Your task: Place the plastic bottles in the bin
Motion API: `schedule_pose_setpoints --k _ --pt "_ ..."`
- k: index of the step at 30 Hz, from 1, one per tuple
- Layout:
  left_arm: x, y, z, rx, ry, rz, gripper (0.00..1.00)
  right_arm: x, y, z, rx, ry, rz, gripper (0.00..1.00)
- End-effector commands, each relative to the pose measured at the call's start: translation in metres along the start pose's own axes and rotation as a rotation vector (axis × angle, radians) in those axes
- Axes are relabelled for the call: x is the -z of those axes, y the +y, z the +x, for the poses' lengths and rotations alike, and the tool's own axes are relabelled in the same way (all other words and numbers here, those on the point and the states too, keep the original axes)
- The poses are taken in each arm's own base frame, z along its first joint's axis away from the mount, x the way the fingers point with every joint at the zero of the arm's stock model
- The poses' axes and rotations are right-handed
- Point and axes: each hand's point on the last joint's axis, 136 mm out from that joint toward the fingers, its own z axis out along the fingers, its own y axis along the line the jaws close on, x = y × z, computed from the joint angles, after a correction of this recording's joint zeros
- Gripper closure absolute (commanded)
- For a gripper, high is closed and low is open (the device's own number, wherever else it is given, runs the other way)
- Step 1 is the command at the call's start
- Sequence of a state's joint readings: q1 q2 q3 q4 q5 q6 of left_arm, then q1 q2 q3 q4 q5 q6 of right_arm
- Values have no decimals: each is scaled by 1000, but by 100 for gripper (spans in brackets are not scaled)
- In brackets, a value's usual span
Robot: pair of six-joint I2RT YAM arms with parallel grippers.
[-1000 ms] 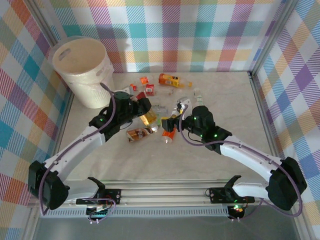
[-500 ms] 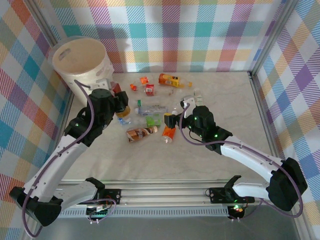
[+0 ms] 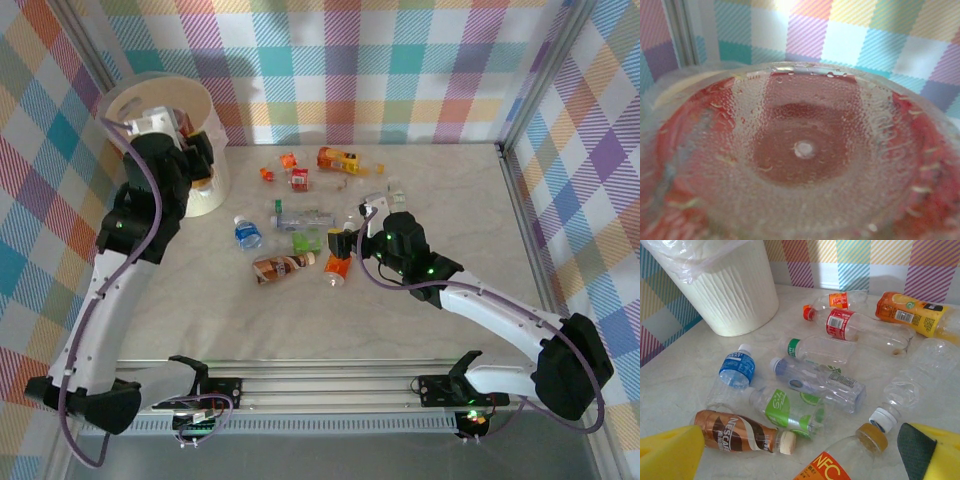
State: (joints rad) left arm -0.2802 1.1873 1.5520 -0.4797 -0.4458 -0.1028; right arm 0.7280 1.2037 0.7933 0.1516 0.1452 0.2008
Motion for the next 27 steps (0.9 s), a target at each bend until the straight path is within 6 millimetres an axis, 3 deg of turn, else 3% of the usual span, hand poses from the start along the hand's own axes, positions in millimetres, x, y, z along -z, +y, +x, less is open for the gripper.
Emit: schedule_pose_setpoints --k 1,6,13,20,27 --pt "-8 18 -39 -18 -87 -56 46 0 9 -16 -10 -32 -30 0" --pt "-36 44 -64 35 -139 -122 46 0 12 -18 -19 -37 -45 0" --pt "-91 83 -72 85 -130 -209 46 2 11 -18 -14 -40 -39 0" --pt "-142 113 -61 123 -97 -240 46 3 9 -16 -11 -37 -33 0" --pt "-196 120 -34 125 -10 -167 45 3 8 -11 -13 -8 -25 0"
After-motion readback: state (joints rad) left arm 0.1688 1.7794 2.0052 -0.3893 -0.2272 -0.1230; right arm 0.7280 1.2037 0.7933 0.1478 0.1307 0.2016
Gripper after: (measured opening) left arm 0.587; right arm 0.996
